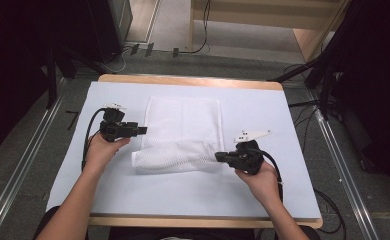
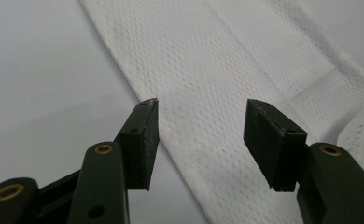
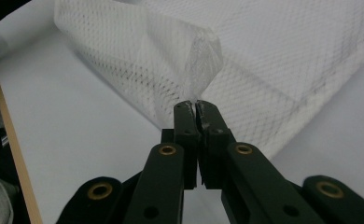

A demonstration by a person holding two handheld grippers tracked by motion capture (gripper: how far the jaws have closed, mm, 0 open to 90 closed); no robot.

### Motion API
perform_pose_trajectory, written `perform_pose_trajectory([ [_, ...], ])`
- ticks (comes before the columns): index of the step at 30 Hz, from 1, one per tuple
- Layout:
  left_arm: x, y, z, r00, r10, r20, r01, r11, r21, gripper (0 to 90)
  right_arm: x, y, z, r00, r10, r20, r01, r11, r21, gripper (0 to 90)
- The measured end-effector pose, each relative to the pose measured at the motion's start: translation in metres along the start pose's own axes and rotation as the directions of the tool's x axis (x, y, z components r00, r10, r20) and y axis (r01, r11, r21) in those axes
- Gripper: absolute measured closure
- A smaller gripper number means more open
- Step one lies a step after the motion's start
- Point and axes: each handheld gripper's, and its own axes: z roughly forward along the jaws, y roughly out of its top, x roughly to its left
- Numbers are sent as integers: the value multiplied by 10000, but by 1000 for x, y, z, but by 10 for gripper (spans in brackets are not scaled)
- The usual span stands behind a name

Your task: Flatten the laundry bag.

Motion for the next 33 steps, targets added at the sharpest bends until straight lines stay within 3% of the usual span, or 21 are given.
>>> perform_pose_trajectory([
  [7,-2,-2,0,10000,45,40,-45,10000,44,461,-5,-13,-7,9997,161,169,-163,9998,142,887],
  [16,-2,-3,2,10000,66,51,-67,9999,142,458,-15,-26,-16,9965,421,721,-444,9986,297,893],
  [23,-2,-3,5,10000,37,48,-38,9997,224,461,-21,-23,-18,9933,656,956,-671,9977,124,900],
  [33,-1,-4,2,10000,29,34,-29,9999,151,478,-41,-3,-3,9903,693,1207,-698,9976,-3,900],
])
